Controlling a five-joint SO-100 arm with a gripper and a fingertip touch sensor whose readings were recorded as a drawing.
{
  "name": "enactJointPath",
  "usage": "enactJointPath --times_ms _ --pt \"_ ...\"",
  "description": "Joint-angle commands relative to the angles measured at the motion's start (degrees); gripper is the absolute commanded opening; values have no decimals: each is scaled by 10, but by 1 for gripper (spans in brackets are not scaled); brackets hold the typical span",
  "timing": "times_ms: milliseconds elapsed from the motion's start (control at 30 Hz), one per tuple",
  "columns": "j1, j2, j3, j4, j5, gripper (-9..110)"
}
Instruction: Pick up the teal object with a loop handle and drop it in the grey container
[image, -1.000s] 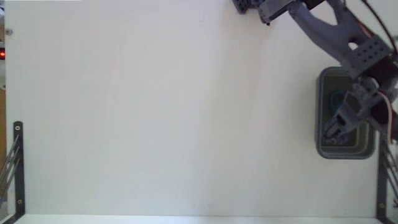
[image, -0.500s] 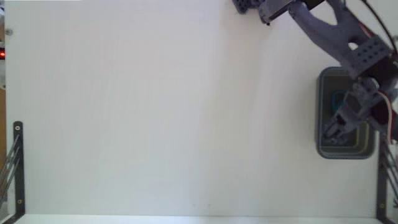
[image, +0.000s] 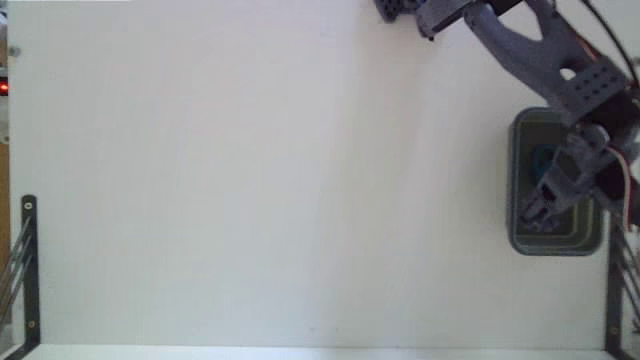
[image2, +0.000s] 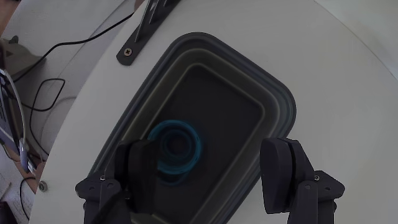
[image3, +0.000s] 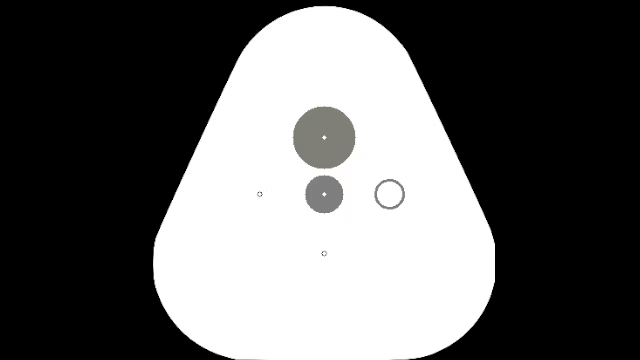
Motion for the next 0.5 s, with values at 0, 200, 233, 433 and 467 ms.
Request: enactJointPath --times_ms 0,200,233,433,467 --pt "-5 24 -14 8 3 110" --pt "10 43 5 9 3 110" --pt "13 48 10 9 3 110" --pt "37 79 40 9 3 110" --pt "42 85 47 9 3 110"
